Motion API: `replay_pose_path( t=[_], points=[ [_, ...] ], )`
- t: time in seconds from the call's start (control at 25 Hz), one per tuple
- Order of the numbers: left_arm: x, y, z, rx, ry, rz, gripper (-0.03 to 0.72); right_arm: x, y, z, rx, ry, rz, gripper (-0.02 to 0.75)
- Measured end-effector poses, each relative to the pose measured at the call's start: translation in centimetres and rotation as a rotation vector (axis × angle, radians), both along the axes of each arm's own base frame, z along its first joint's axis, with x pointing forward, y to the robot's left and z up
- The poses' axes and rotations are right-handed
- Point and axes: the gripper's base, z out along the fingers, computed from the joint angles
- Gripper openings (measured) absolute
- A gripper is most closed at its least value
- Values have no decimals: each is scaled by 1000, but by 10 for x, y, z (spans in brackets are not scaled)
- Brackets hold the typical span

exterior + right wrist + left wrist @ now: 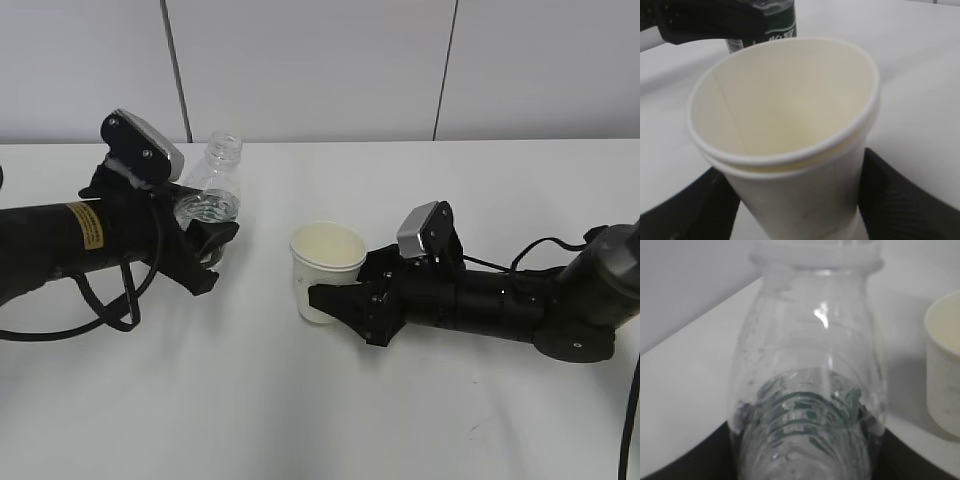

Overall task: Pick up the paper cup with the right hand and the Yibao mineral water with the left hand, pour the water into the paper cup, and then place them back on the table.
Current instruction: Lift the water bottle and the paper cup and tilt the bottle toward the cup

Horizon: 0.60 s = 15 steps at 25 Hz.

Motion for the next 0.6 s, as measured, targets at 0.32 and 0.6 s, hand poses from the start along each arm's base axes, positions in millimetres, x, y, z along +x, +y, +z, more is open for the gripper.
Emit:
replay_pose_path(
  t=[0.32, 0.6],
  points=[
    [-10, 7, 18, 159, -8, -30, 372, 5, 18, 8, 15, 21, 100, 532],
    [-13, 12, 30, 297, -5, -28, 372, 11, 32, 14, 2, 33, 168, 531]
  ],
)
